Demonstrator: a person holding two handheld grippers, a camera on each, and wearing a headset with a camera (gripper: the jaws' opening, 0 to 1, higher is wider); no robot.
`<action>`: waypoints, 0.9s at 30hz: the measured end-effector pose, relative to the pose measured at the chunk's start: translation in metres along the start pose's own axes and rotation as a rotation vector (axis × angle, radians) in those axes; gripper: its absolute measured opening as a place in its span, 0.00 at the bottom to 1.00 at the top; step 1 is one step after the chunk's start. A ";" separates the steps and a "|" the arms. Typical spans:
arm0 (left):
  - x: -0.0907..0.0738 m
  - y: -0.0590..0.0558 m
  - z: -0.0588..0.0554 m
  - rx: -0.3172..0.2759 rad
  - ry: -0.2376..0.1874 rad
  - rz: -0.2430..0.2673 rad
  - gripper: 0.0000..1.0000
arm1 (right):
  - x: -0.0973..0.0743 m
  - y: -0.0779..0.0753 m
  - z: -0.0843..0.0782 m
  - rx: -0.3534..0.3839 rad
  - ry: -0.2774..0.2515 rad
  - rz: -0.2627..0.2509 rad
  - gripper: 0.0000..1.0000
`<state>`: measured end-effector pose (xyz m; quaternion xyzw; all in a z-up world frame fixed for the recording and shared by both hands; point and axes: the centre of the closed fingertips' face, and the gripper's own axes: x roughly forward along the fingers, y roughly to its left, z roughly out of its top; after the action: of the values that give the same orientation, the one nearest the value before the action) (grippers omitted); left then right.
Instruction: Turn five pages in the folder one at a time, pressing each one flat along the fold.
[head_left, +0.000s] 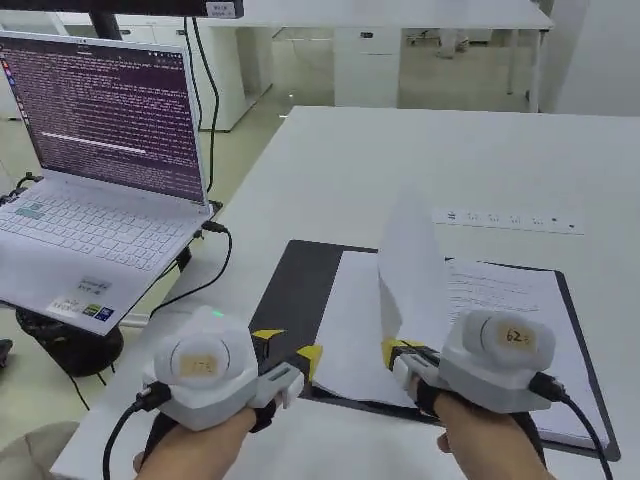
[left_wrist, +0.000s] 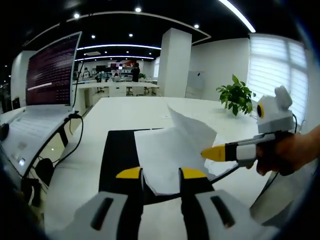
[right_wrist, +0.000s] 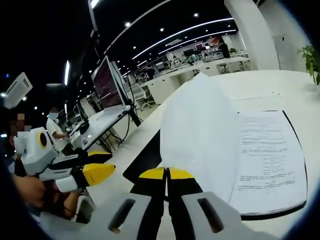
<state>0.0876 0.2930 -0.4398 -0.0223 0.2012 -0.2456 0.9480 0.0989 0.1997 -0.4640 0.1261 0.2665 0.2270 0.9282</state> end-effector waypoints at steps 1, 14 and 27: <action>-0.001 0.002 -0.001 -0.002 0.003 0.004 0.27 | 0.004 0.002 -0.004 -0.020 0.017 -0.002 0.00; -0.013 0.018 -0.014 -0.044 0.013 0.041 0.27 | 0.040 0.008 -0.044 -0.149 0.145 -0.003 0.00; -0.011 0.023 -0.024 -0.065 0.037 0.052 0.26 | 0.060 0.000 -0.069 -0.201 0.218 -0.019 0.00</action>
<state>0.0800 0.3203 -0.4610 -0.0432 0.2272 -0.2146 0.9489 0.1060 0.2367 -0.5473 0.0047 0.3431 0.2560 0.9037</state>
